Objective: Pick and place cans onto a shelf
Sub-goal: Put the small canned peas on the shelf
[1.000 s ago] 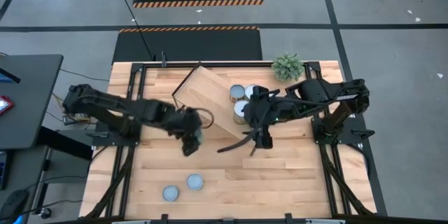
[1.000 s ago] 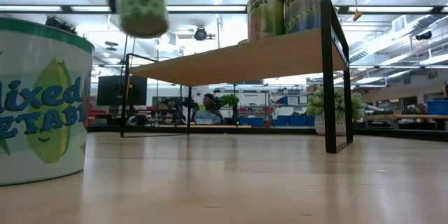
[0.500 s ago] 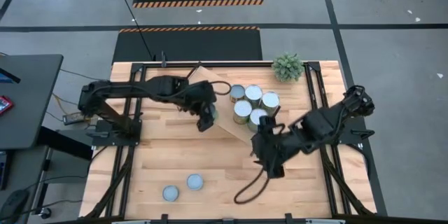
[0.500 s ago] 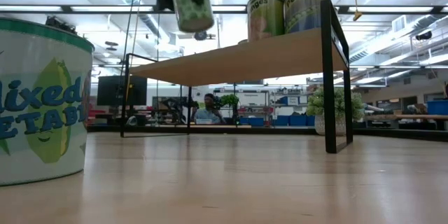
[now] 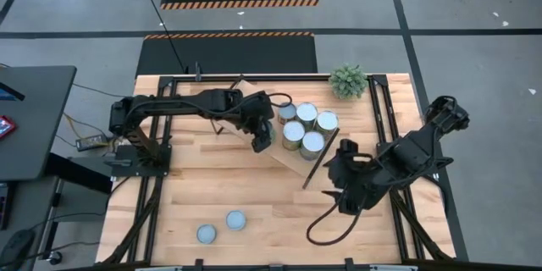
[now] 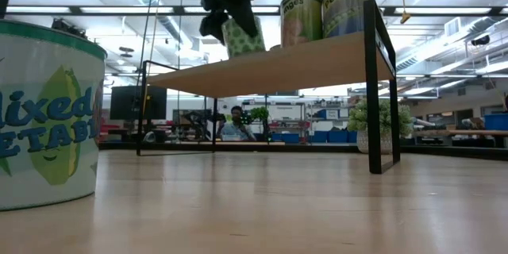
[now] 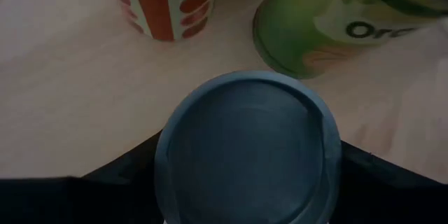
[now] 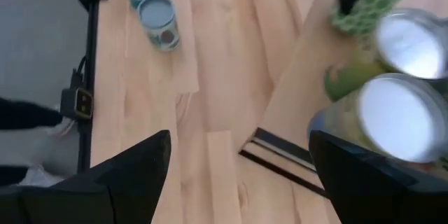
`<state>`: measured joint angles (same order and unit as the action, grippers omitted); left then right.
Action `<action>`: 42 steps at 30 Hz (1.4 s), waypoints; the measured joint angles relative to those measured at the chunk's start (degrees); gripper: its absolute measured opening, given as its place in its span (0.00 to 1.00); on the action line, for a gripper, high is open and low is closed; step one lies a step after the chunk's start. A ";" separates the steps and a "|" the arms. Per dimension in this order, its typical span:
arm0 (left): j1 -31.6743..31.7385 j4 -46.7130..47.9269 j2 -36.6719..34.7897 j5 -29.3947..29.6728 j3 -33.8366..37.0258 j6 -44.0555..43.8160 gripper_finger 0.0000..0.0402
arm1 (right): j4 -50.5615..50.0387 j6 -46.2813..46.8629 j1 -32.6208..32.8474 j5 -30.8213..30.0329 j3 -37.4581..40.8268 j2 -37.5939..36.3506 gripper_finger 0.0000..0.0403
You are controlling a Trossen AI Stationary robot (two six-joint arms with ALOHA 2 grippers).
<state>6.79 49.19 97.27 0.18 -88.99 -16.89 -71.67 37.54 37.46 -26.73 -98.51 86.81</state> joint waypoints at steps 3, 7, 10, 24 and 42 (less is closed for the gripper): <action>0.13 -0.18 0.42 0.82 0.02 3.08 0.70 | 0.10 0.43 0.03 -1.42 0.26 -1.56 0.86; 0.13 -2.75 0.84 3.02 0.00 9.46 0.70 | 0.46 0.10 0.03 -2.59 0.28 -2.20 0.86; 0.13 -3.63 0.84 3.00 0.00 11.67 0.70 | 0.98 -0.05 -0.08 -2.61 0.30 -2.19 0.86; -0.30 -3.62 2.35 2.90 -0.04 14.61 0.82 | 2.73 -0.14 -0.08 -3.22 0.32 -1.67 0.86; -0.35 1.73 1.60 4.10 -1.05 17.67 0.97 | 2.77 -0.61 -0.08 -3.23 0.32 -1.65 0.86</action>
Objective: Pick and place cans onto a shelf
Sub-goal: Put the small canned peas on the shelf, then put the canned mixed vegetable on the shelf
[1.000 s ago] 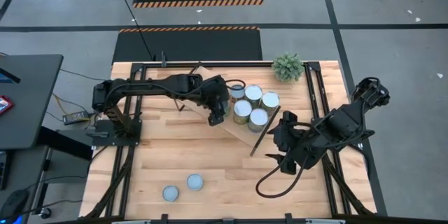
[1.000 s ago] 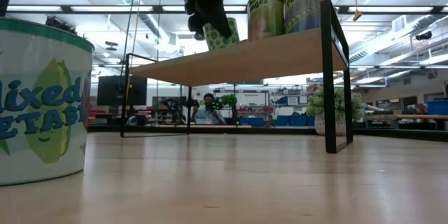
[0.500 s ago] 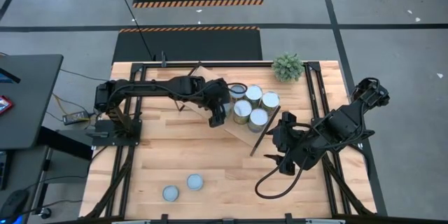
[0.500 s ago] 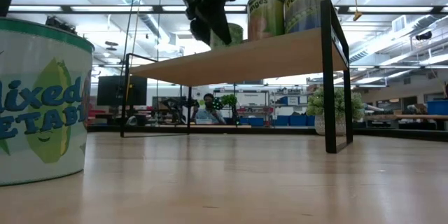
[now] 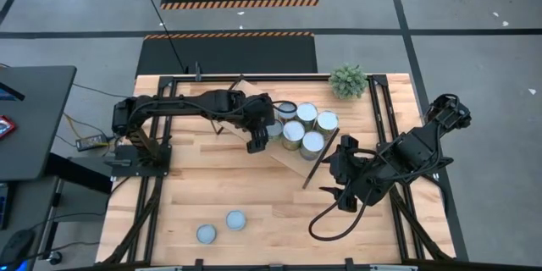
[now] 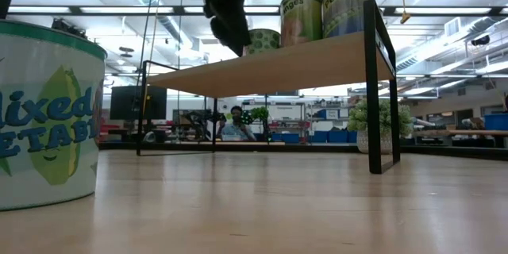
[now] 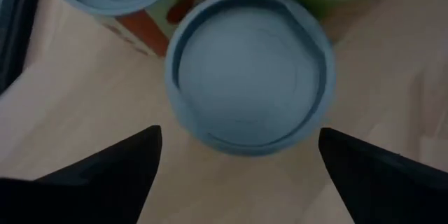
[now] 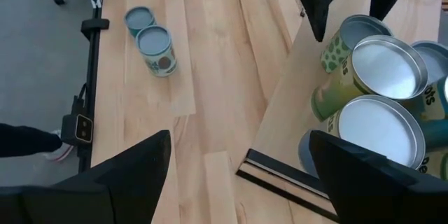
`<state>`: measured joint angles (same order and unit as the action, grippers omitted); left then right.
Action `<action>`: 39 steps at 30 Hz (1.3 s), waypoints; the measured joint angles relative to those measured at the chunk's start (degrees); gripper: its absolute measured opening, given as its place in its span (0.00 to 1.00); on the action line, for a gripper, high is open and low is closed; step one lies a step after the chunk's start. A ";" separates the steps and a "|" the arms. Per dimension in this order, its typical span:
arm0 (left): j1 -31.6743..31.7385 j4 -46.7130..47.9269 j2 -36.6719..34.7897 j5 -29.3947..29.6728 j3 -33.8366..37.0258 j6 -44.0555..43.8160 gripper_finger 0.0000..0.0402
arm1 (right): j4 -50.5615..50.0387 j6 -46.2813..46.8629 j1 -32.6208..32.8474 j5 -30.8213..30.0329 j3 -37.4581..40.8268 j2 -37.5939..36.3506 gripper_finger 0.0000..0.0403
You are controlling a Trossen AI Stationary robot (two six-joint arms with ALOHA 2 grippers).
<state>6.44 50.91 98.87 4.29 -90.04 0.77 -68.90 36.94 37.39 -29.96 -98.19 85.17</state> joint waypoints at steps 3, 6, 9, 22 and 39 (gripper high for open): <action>0.00 1.00 -0.08 1.59 -0.30 3.12 0.97 | 0.07 -0.44 0.00 0.01 0.00 0.00 0.86; -0.07 1.48 -0.08 5.35 -0.28 4.85 0.97 | 0.13 -0.55 0.00 0.01 0.00 0.00 0.86; -0.04 0.92 -0.08 8.56 -0.28 4.88 0.97 | 0.15 -0.56 0.00 -0.01 0.00 0.00 0.86; -0.04 -0.64 -0.08 10.11 -0.28 3.45 0.97 | 0.20 -1.04 0.00 -0.01 0.00 0.00 0.86; -11.97 16.66 -0.38 -20.23 -12.77 -14.13 0.97 | 2.85 -7.50 -0.86 0.53 0.00 0.01 0.86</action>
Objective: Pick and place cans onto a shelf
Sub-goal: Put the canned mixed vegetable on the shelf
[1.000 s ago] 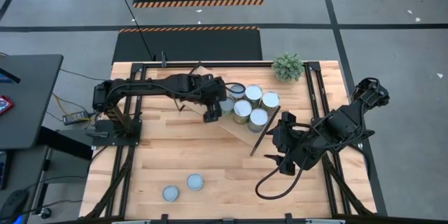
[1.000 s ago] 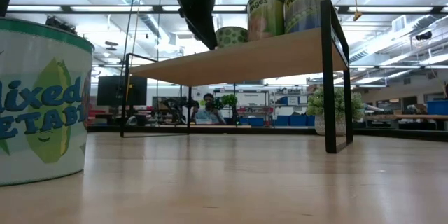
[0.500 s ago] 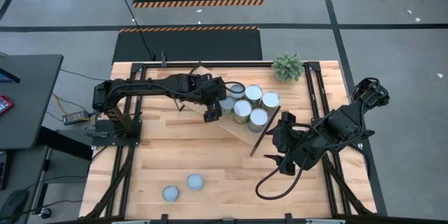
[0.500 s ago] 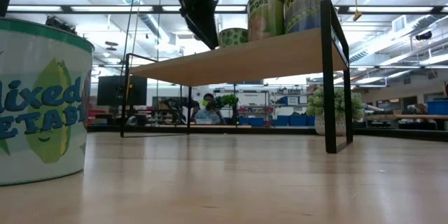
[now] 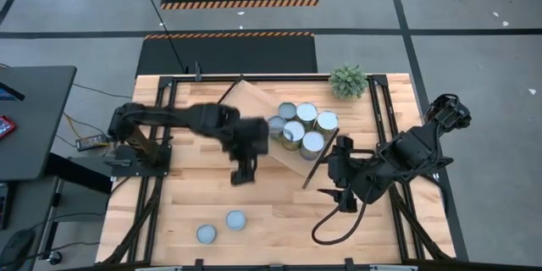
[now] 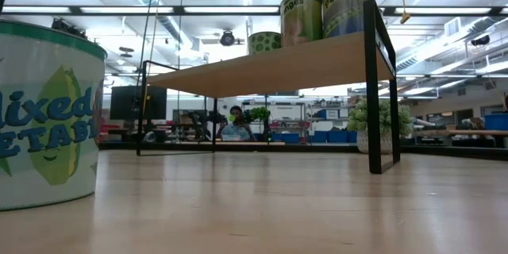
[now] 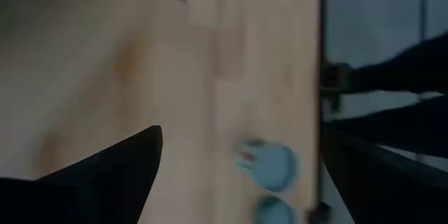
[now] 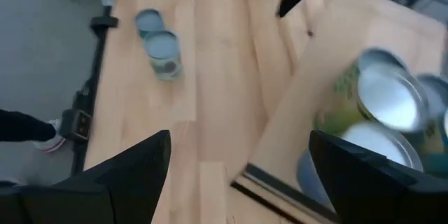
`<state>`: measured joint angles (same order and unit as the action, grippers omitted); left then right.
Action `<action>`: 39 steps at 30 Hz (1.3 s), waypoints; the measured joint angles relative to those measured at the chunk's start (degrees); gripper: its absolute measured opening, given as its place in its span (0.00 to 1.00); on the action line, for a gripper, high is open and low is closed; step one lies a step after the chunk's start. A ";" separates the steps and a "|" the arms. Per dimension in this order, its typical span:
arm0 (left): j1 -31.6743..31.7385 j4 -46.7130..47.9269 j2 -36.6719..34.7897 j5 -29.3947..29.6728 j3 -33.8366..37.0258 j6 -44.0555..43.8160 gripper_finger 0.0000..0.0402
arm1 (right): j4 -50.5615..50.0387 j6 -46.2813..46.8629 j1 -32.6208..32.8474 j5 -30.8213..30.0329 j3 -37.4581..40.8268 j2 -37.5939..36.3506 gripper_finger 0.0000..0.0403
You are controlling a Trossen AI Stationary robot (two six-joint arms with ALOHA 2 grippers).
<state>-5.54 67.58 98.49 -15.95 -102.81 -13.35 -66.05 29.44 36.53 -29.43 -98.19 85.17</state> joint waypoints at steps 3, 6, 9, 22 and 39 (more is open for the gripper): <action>-5.96 1.82 0.08 1.91 0.00 -4.28 0.97 | 4.76 -5.16 -1.81 4.51 -0.02 0.57 0.86; -13.04 3.59 0.08 7.94 0.03 -5.69 0.97 | 9.61 -8.65 -3.10 8.38 -0.02 2.50 0.86; -18.91 4.17 0.08 13.13 0.07 -8.58 0.97 | 14.58 -10.07 -3.56 9.94 -0.02 5.40 0.86; -38.42 5.20 0.08 33.06 0.09 -21.09 0.81 | 37.10 -5.96 -3.29 9.15 0.00 16.64 0.86; -50.27 4.94 0.12 56.04 0.35 -35.55 0.60 | 52.08 -9.14 -3.77 6.97 -1.80 28.50 0.86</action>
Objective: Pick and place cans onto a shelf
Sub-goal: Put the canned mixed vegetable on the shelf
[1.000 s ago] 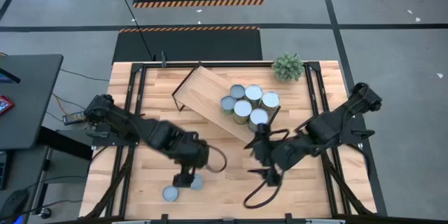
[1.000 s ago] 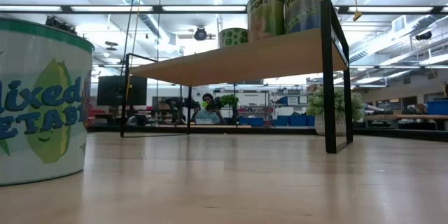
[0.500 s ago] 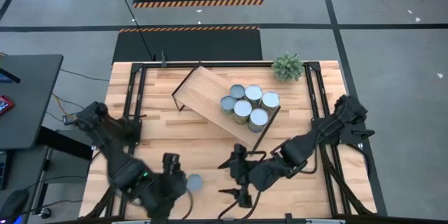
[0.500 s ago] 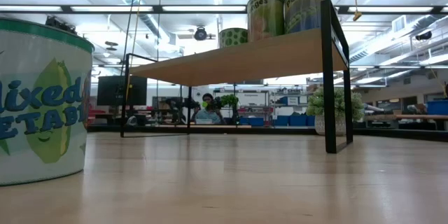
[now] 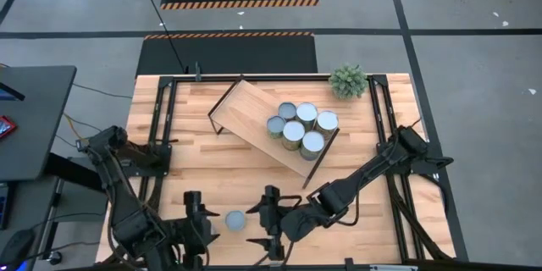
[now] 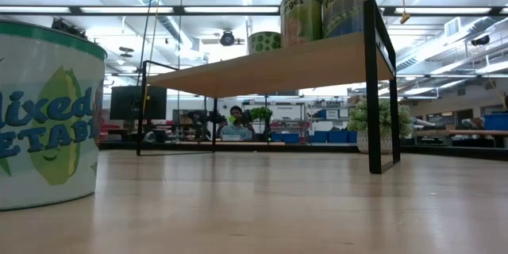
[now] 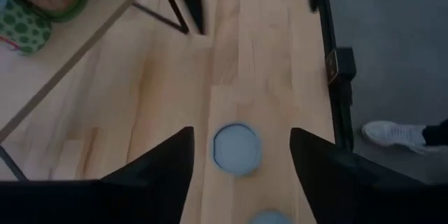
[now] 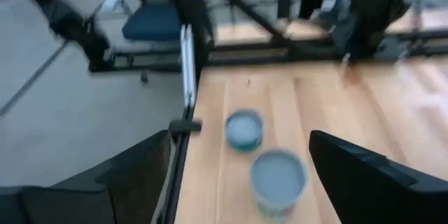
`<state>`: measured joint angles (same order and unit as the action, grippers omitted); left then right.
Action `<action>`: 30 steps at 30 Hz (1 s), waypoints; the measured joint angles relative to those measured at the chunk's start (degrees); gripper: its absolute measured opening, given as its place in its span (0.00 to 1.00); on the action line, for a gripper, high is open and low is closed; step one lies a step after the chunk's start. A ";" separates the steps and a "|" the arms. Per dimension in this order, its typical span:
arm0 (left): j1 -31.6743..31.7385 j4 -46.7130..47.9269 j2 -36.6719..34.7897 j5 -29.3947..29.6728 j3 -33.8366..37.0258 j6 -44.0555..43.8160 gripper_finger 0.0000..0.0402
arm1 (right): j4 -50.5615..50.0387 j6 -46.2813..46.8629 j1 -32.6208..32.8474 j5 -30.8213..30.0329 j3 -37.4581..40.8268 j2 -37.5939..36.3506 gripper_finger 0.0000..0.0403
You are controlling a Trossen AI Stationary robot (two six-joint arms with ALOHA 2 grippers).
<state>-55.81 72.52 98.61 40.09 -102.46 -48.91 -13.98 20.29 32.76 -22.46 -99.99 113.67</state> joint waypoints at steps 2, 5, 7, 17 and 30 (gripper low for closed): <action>-0.68 -1.88 -0.02 0.96 2.37 -0.38 0.58 | -0.51 -0.96 -0.30 -1.29 -2.09 -0.18 0.86; -1.94 -3.82 0.21 -0.27 7.99 -2.22 0.55 | -3.69 -4.08 -0.33 -2.85 -6.61 -0.19 0.86; -2.27 -6.68 0.19 -2.33 11.89 -3.67 0.53 | -3.70 -5.34 -0.32 -3.97 -7.84 -0.33 0.86; -0.71 -21.96 0.09 -15.25 26.80 -10.63 0.49 | -5.24 -4.05 -0.74 -4.38 -7.49 -0.20 0.86; 2.43 -29.14 0.00 -18.06 34.57 -8.71 0.77 | -5.41 6.95 -1.02 0.31 -0.36 -0.20 0.86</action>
<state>-53.39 43.37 98.61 22.04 -67.89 -57.62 -19.38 27.24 31.74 -22.15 -100.36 113.47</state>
